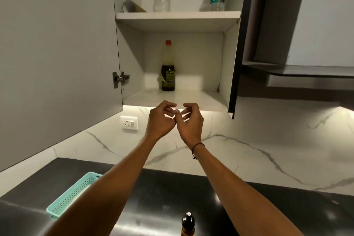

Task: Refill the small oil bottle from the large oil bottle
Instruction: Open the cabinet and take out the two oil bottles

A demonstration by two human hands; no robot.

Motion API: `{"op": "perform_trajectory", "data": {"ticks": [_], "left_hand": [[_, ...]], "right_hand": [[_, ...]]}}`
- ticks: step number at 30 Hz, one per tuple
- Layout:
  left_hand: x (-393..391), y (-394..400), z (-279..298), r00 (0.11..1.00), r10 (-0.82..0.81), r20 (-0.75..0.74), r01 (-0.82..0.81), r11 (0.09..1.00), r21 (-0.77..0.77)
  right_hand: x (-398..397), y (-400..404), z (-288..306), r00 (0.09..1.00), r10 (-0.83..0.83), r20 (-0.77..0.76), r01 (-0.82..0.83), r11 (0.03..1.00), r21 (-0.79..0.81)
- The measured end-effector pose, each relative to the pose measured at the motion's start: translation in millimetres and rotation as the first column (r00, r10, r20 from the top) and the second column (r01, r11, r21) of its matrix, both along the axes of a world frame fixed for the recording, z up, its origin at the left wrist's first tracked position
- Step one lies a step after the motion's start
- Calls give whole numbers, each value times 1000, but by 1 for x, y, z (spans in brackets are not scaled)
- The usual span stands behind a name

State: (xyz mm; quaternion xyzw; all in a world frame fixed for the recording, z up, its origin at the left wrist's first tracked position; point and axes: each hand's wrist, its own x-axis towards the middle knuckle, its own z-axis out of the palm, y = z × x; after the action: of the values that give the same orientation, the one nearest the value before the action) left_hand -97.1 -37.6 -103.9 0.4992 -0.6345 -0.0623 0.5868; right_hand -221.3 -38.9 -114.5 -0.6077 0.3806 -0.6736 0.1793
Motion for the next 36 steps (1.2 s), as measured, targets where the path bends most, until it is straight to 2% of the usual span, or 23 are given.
{"op": "perform_trajectory", "data": {"ticks": [4, 10, 16, 28, 36], "left_hand": [[14, -18, 42, 1000, -11, -15, 10, 999, -48], [38, -57, 83, 999, 36, -20, -36, 998, -43], [50, -98, 97, 998, 57, -21, -55, 996, 75], [90, -206, 118, 996, 85, 32, -91, 962, 258], [79, -253, 128, 993, 50, 107, -86, 927, 366]], "right_hand": [[4, -20, 43, 999, 20, 32, -19, 999, -26], [13, -67, 87, 1000, 27, 1, -27, 999, 43], [24, -122, 108, 998, 29, -60, -17, 982, 187], [60, -215, 141, 973, 40, -229, 38, 944, 327], [93, -279, 163, 959, 62, -276, 63, 905, 420]]}}
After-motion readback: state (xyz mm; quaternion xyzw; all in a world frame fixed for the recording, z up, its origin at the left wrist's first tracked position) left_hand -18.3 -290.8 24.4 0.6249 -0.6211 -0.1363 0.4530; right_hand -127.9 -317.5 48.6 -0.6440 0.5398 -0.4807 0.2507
